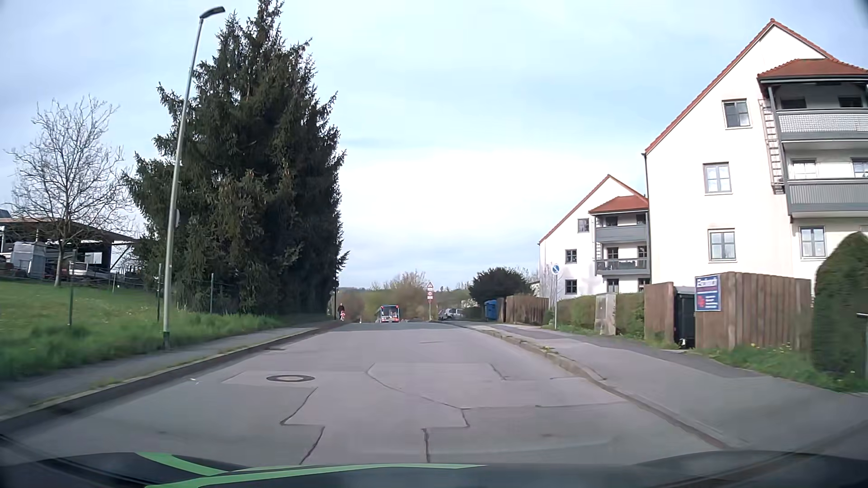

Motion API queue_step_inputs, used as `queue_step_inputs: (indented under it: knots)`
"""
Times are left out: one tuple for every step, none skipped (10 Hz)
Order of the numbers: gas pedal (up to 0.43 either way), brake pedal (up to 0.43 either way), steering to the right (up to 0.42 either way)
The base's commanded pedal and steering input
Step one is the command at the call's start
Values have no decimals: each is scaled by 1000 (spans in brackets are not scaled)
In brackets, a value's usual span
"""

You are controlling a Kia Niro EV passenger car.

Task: Follow the waypoints while adhering to traffic rules and regulations

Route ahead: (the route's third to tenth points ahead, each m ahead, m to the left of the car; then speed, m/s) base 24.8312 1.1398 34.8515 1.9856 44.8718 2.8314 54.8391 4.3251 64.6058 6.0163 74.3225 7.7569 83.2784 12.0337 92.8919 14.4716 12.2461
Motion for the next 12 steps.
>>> queue_step_inputs:
  knots:
    - [98, 0, -9]
    - [47, 0, -9]
    - [39, 0, -9]
    - [20, 0, -9]
    - [20, 0, -9]
    - [20, 0, -9]
    - [20, 0, -8]
    - [39, 0, -8]
    - [39, 0, -8]
    - [47, 0, -7]
    - [47, 0, -7]
    - [59, 0, -8]
